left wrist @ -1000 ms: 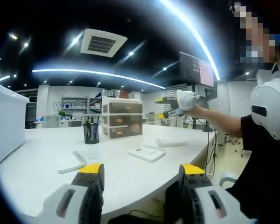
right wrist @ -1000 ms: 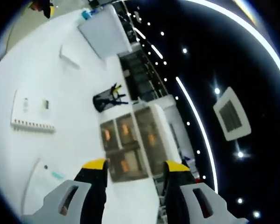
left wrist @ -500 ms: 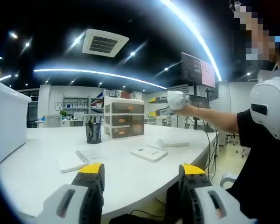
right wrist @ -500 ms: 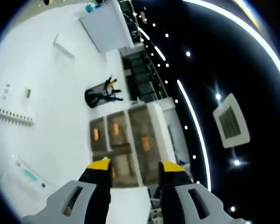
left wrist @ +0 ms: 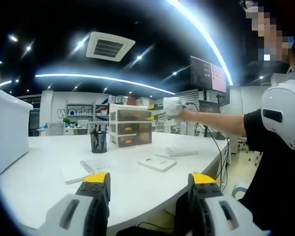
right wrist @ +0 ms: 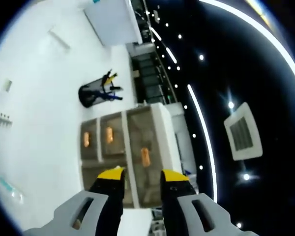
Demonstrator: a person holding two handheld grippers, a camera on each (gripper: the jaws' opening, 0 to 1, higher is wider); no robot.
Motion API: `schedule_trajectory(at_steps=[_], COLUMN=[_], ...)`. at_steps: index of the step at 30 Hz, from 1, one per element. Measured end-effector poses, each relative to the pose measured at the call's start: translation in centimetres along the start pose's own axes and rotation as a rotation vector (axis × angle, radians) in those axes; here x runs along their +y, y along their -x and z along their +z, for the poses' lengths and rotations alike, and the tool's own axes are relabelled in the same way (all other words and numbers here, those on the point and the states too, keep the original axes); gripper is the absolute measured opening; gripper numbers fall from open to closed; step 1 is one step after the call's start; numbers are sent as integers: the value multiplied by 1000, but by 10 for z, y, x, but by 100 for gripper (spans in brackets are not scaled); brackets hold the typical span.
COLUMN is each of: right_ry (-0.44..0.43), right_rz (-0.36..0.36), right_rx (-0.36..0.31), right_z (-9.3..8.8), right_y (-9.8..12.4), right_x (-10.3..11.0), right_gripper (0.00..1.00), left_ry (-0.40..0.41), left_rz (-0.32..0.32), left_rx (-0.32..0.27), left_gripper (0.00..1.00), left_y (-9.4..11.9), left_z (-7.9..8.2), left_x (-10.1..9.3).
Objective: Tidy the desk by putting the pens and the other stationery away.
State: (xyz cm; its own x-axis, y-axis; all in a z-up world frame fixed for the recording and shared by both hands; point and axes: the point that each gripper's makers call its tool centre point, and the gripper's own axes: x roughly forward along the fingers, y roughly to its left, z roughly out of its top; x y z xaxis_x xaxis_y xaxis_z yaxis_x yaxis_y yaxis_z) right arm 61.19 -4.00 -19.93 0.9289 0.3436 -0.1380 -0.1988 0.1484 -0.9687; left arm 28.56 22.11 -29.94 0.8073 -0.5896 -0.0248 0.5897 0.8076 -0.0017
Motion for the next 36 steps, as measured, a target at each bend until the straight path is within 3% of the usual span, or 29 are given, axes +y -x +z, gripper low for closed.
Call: schedule_trajectory(at_steps=[8,19,33,36], right_ry=[93,109,138,178], right_rz=[-6,-13,-43,-59], right_rx=[5,19,18,17], right_z=[-7,-12,-18,-17], right_y=[-28,-53,-60,-60], right_x=[2,3,-1,-1], right_gripper=[21,19,14,12], left_ry=[-4,-4,17,20], left_rz=[-5,-17,-36,-41], left_rx=[5,20,19,25], left_gripper=[63,62,61,61], left_y=[-2,-6,-10,-12], left_z=[0,-3,-6,-8], left_x=[-1,-4,-7,-9])
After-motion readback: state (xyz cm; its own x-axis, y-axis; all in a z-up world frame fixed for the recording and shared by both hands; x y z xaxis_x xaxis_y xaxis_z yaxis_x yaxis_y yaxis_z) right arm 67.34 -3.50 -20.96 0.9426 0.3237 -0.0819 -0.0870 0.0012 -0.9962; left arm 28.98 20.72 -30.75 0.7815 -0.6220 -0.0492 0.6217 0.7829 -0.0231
